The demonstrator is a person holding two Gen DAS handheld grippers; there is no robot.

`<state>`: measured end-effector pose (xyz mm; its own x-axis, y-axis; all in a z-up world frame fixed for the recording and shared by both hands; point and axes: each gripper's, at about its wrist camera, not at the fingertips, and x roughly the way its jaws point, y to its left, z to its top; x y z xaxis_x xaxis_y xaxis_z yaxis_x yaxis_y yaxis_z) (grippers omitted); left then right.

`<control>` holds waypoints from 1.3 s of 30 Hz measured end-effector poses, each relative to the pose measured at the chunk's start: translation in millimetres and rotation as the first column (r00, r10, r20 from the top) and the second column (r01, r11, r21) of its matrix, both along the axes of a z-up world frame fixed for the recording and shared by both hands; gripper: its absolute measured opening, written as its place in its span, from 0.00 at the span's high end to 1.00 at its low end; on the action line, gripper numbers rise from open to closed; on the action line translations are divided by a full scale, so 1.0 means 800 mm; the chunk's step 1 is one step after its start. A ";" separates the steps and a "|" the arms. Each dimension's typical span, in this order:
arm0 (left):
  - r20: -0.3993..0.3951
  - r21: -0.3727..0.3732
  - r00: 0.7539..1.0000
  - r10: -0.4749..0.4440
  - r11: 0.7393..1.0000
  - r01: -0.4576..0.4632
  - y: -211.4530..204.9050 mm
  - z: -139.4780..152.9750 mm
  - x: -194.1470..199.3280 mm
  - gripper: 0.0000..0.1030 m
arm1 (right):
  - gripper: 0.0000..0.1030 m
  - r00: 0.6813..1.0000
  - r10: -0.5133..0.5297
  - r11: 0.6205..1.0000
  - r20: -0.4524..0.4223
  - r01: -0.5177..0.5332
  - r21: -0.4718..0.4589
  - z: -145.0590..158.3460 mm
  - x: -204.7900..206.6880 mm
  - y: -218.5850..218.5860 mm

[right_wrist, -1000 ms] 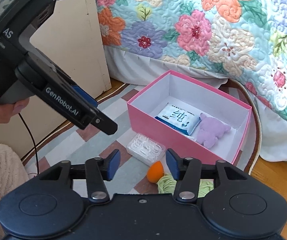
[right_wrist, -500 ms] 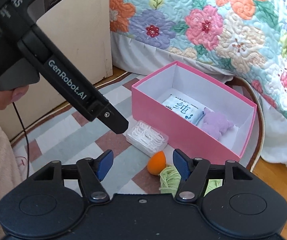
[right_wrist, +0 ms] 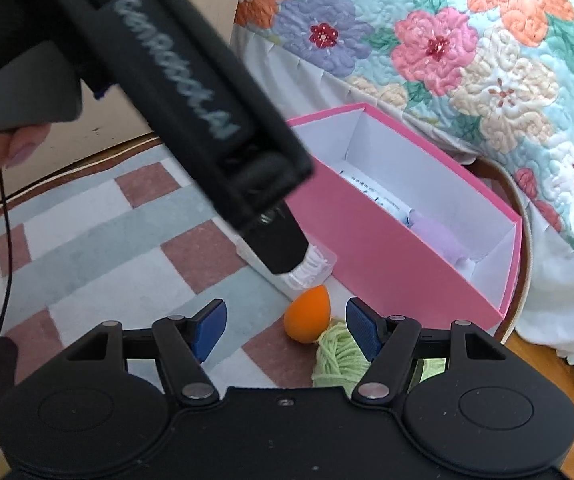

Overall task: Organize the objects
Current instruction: 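Lower both tools onto the orange makeup sponge and close on it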

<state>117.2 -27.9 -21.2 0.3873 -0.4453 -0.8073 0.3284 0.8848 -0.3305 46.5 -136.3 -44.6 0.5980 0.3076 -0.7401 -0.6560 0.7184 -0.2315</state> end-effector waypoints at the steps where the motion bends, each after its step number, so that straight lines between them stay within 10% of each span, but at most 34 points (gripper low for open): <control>1: -0.005 -0.003 1.000 0.006 1.000 -0.006 0.000 -0.004 0.001 0.04 | 0.31 1.000 0.000 1.000 0.004 0.000 -0.006 -0.003 0.000 0.002; 24: -0.093 -0.190 0.989 0.118 0.973 -0.134 0.009 -0.089 0.023 0.09 | 0.40 0.996 -0.081 0.996 -0.028 0.081 0.019 -0.074 0.035 0.013; 30: -0.101 -0.186 0.990 0.103 0.975 -0.120 0.001 -0.103 0.025 0.46 | 0.53 0.993 -0.105 0.994 -0.049 0.107 0.040 -0.084 0.043 0.008; 39: -0.106 -0.219 0.989 0.107 0.967 -0.128 -0.008 -0.123 0.031 0.62 | 0.59 0.988 -0.154 0.987 0.027 0.155 -0.049 -0.090 0.044 0.012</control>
<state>141.9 -34.1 -119.6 0.3756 -0.5754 -0.7265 0.1852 0.8147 -0.5495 81.3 -126.9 -116.4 0.6526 0.1727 -0.7377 -0.5321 0.7976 -0.2841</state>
